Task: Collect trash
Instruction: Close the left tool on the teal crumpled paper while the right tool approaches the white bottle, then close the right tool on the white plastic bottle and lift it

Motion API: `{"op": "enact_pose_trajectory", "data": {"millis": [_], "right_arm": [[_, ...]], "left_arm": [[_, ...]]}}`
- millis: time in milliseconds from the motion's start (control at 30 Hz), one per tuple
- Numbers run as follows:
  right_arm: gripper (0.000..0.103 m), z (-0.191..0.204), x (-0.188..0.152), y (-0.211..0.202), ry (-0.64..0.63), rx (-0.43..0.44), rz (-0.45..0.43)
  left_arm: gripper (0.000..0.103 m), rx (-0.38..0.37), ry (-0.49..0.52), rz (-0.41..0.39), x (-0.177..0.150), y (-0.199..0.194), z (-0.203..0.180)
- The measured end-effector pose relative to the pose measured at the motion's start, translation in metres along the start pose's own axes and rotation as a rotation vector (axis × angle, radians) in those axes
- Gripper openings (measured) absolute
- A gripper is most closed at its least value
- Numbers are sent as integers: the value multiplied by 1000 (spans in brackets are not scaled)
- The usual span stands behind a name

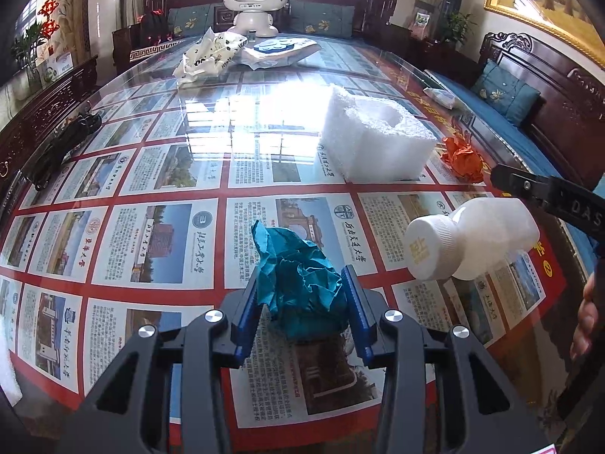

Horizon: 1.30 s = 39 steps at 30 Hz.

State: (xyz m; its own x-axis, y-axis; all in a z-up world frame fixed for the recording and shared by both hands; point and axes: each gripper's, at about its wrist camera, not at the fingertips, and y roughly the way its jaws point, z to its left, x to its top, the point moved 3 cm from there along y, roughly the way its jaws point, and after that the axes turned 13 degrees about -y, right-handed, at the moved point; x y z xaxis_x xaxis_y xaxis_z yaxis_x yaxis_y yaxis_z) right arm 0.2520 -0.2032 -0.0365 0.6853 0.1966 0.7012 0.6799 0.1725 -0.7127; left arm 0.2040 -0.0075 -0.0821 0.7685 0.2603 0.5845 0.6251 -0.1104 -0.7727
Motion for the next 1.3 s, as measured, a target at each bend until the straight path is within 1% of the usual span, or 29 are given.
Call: {"op": "enact_pose_trajectory", "data": {"millis": [67, 200, 300, 433, 500, 533, 633, 700, 833, 900, 1100, 1233, 1300], "right_arm": [[49, -1, -1, 5, 12, 17, 19], [49, -3, -6, 4, 16, -3, 52], [49, -5, -16, -4, 52, 4, 66], [50, 2, -31, -23, 48, 24, 60], [50, 9, -36, -32, 34, 46, 42], [54, 13, -37, -38, 19, 59, 29], [64, 25, -40, -51, -25, 58, -3], [66, 36, -41, -54, -51, 55, -6], [66, 56, -43, -49, -66, 69, 6], [66, 62, -43, -40, -47, 72, 23], [67, 60, -35, -29, 53, 62, 23], [76, 55, -31, -25, 113, 11, 39], [77, 53, -28, -24, 140, -2, 39]], "left_arm": [[42, 1, 10, 2, -1, -1, -2], [42, 5, 22, -2, -2, -4, -4], [42, 5, 21, -4, -3, -6, -4], [42, 1, 22, -3, -4, -9, -5], [42, -1, 24, -3, -6, -10, -6], [42, -1, 25, -2, -7, -11, -7], [42, -4, 25, 1, -10, -12, -8], [42, -4, 26, 1, -11, -12, -8], [42, -1, 25, 2, -13, -12, -8], [42, -5, 22, 8, -14, -12, -7], [42, -7, 45, 20, -15, -8, -11], [42, -19, 56, 20, -14, -8, -14], [42, -21, 54, 19, -13, -8, -14]]}}
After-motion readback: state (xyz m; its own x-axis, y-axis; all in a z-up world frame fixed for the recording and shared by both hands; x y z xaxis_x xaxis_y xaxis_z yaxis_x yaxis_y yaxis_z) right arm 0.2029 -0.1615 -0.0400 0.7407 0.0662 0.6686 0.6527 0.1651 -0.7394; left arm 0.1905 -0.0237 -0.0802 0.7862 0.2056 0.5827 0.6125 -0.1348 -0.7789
